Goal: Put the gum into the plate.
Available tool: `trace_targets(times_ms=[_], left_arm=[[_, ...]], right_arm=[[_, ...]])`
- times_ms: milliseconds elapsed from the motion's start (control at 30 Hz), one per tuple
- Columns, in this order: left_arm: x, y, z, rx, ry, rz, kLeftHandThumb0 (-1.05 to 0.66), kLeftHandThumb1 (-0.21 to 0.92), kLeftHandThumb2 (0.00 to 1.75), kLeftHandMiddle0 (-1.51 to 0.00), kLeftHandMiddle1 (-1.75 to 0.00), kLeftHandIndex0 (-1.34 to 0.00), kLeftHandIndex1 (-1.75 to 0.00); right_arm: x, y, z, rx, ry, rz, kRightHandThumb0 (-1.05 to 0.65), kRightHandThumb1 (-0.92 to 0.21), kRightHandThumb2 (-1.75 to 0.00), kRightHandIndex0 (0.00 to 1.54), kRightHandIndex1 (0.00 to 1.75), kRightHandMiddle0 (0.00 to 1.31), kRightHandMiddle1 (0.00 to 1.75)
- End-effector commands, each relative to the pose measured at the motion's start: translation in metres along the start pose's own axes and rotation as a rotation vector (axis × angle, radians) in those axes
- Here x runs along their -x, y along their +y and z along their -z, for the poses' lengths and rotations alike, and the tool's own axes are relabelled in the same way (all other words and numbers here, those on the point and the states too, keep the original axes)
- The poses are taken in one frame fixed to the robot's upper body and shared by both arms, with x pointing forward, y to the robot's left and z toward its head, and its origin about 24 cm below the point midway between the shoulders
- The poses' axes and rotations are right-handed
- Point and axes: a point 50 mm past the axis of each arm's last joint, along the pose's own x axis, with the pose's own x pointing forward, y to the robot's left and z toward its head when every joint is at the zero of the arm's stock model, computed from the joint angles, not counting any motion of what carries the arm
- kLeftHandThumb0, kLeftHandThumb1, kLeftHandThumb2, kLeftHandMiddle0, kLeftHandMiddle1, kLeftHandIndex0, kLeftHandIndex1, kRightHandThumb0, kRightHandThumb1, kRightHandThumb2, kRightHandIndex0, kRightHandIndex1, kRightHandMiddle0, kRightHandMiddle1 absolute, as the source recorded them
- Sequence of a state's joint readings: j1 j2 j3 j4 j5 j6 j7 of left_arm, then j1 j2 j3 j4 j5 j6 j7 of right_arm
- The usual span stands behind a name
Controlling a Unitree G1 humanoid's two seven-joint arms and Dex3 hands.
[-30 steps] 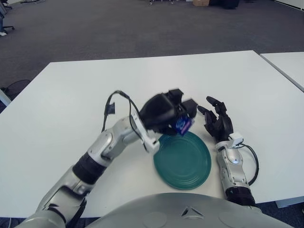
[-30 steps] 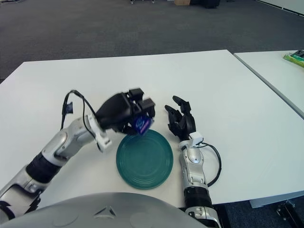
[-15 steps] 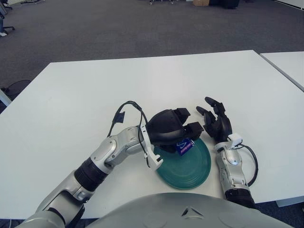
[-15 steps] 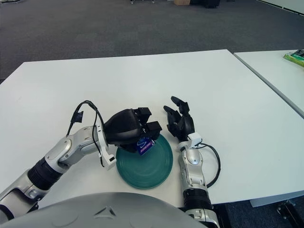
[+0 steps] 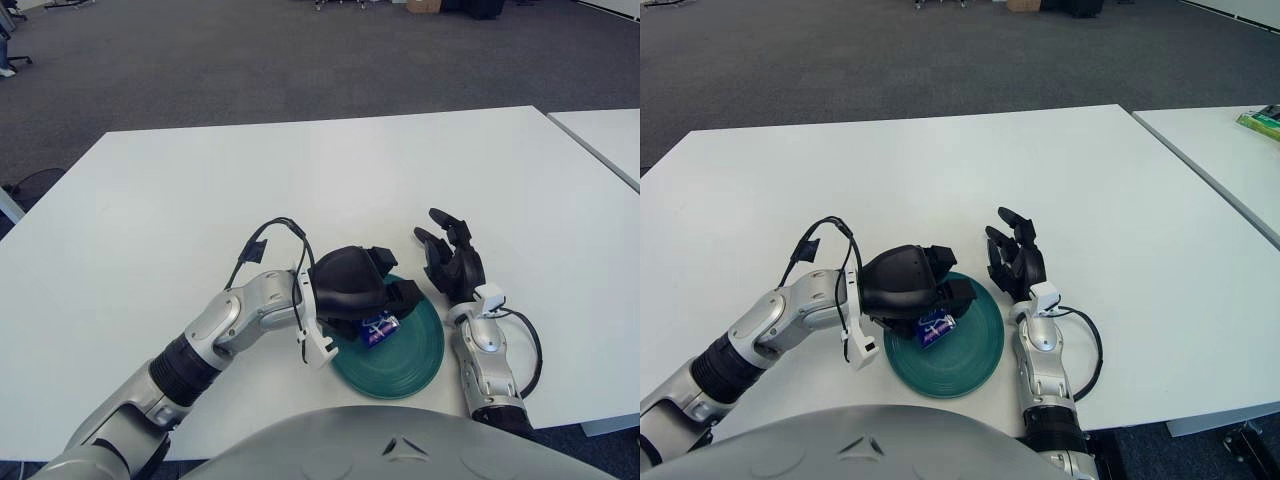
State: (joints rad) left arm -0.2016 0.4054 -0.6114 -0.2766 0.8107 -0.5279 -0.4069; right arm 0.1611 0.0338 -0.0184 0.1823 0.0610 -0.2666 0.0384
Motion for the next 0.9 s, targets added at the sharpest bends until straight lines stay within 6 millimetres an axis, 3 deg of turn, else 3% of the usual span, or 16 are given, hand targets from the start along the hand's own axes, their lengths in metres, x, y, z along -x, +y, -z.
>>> trace_targets(times_ms=[0, 33, 133, 300, 367, 567, 633, 667, 767, 867], left_arm=[[0.000, 0.003, 0.000, 0.020, 0.007, 0.008, -0.17, 0.22, 1.38, -0.82, -1.75, -0.61, -1.58], [-0.001, 0.002, -0.001, 0.033, 0.008, 0.006, -0.11, 0.22, 1.37, -0.78, -1.75, -0.60, -1.55], [-0.001, 0.000, -0.002, 0.058, 0.009, -0.002, -0.04, 0.30, 1.32, -0.58, -1.75, -0.52, -1.67], [0.001, -0.004, -0.002, 0.060, 0.007, -0.008, -0.01, 0.41, 1.20, -0.44, -1.74, -0.43, -1.72], [0.002, -0.006, -0.002, 0.055, 0.009, -0.003, -0.01, 0.48, 1.11, -0.41, -1.72, -0.40, -1.70], [0.002, -0.009, -0.001, 0.025, 0.003, 0.060, -0.01, 0.81, 0.58, -0.31, -1.60, -0.30, -1.59], [0.002, -0.009, -0.001, 0.020, -0.004, 0.091, -0.45, 0.88, 0.57, -0.33, -1.17, -0.15, -1.29], [0.002, -0.009, -0.001, 0.020, -0.007, 0.100, -0.52, 0.89, 0.57, -0.34, -1.07, -0.12, -1.24], [0.002, -0.009, -0.001, 0.028, -0.018, 0.136, -0.75, 0.91, 0.61, -0.38, -0.54, -0.03, -1.02], [0.003, -0.006, 0.001, 0.034, -0.027, 0.166, -0.85, 0.92, 0.67, -0.39, -0.27, -0.01, -0.85]], right_arm=[[0.030, 0.000, 0.043, -0.038, 0.260, 0.035, -0.55, -0.92, -0.47, 0.34, 0.48, 0.00, 0.78], [0.030, 0.000, 0.043, -0.043, 0.261, 0.035, -0.55, -0.92, -0.47, 0.34, 0.48, 0.00, 0.78], [0.030, 0.000, 0.042, -0.055, 0.262, 0.038, -0.53, -0.92, -0.47, 0.34, 0.49, 0.00, 0.80], [0.029, 0.002, 0.041, -0.075, 0.259, 0.041, -0.50, -0.92, -0.48, 0.33, 0.54, 0.00, 0.83], [0.029, 0.002, 0.041, -0.079, 0.258, 0.041, -0.49, -0.92, -0.49, 0.33, 0.54, 0.00, 0.83], [0.029, 0.003, 0.042, -0.087, 0.256, 0.042, -0.48, -0.92, -0.52, 0.32, 0.55, 0.00, 0.83], [0.028, 0.004, 0.043, -0.088, 0.256, 0.045, -0.48, -0.92, -0.54, 0.31, 0.54, 0.00, 0.82], [0.028, 0.004, 0.043, -0.088, 0.255, 0.047, -0.48, -0.92, -0.55, 0.31, 0.54, 0.00, 0.82], [0.027, 0.003, 0.045, -0.081, 0.260, 0.054, -0.47, -0.92, -0.55, 0.31, 0.53, 0.00, 0.83], [0.026, 0.003, 0.045, -0.073, 0.266, 0.054, -0.48, -0.92, -0.56, 0.31, 0.52, 0.00, 0.83]])
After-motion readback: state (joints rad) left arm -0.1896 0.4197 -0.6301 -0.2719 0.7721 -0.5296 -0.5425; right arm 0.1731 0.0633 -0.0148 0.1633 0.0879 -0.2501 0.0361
